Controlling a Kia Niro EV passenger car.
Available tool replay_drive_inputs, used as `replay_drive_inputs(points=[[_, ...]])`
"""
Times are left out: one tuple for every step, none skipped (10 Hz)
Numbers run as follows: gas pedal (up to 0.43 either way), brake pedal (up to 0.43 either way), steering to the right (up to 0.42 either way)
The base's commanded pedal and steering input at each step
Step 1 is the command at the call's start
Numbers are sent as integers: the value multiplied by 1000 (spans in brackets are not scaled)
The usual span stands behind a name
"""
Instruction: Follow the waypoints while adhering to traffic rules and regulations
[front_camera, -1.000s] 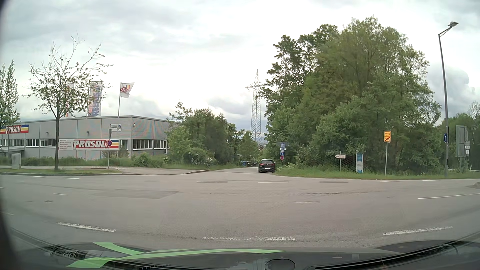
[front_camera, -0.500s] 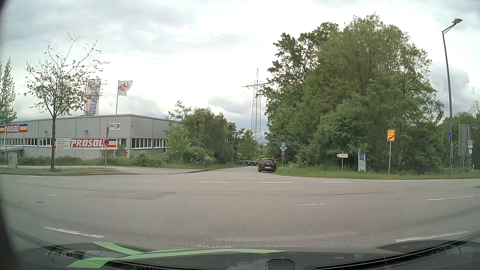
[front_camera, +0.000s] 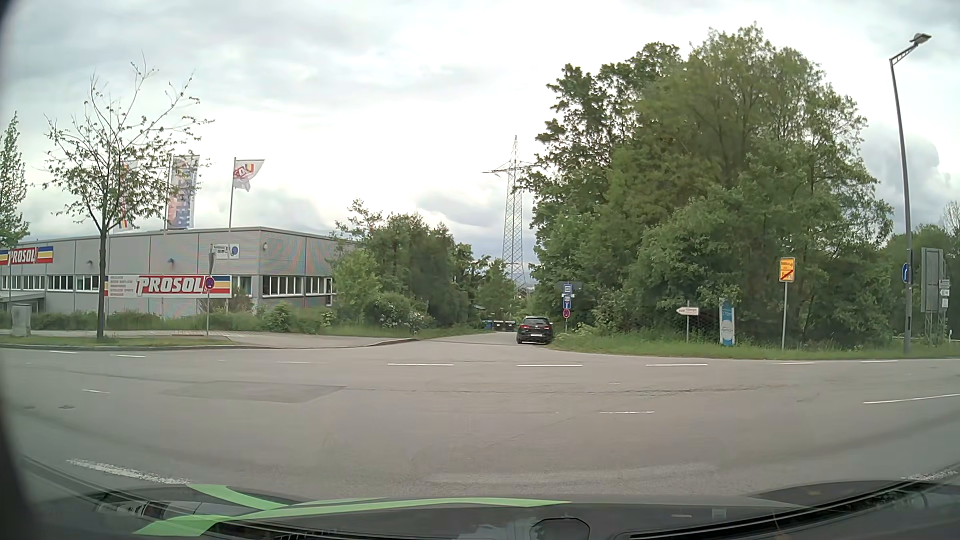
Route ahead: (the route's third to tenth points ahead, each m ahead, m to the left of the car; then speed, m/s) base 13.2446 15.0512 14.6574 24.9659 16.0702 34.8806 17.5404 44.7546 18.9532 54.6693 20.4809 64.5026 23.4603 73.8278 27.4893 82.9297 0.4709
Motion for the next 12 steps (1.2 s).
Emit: replay_drive_inputs(points=[[0, 195, -9], [0, 195, -9], [0, 195, -9], [0, 195, -9], [0, 195, -8], [0, 195, -9], [0, 195, -8], [0, 195, -9], [0, 195, -8], [0, 195, -9], [0, 195, -9], [0, 195, -8]])
